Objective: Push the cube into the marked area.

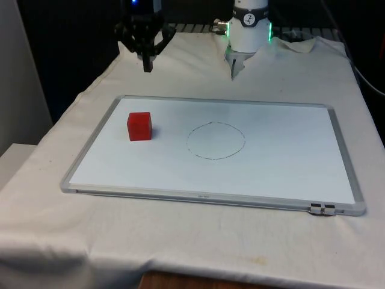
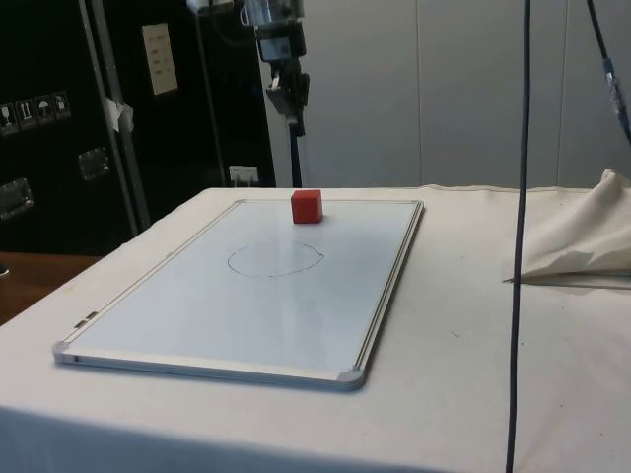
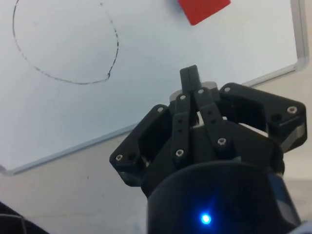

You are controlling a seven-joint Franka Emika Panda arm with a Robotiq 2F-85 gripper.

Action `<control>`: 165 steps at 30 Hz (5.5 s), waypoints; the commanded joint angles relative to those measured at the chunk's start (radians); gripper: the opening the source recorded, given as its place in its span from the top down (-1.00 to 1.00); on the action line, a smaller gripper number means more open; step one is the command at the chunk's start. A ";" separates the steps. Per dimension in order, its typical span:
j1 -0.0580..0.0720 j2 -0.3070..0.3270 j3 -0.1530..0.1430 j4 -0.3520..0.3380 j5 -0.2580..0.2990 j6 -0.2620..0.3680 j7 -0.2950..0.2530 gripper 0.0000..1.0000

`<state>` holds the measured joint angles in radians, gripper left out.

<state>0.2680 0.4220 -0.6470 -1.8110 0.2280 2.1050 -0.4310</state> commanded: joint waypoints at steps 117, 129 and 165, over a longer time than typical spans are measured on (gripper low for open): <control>0.025 0.218 0.022 -0.121 0.497 0.353 -0.139 1.00; 0.032 0.173 0.032 -0.183 0.514 0.351 -0.120 1.00; 0.043 0.095 0.131 -0.229 0.638 0.304 -0.115 1.00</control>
<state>0.3070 0.5220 -0.5180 -2.0400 0.8640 2.4070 -0.5520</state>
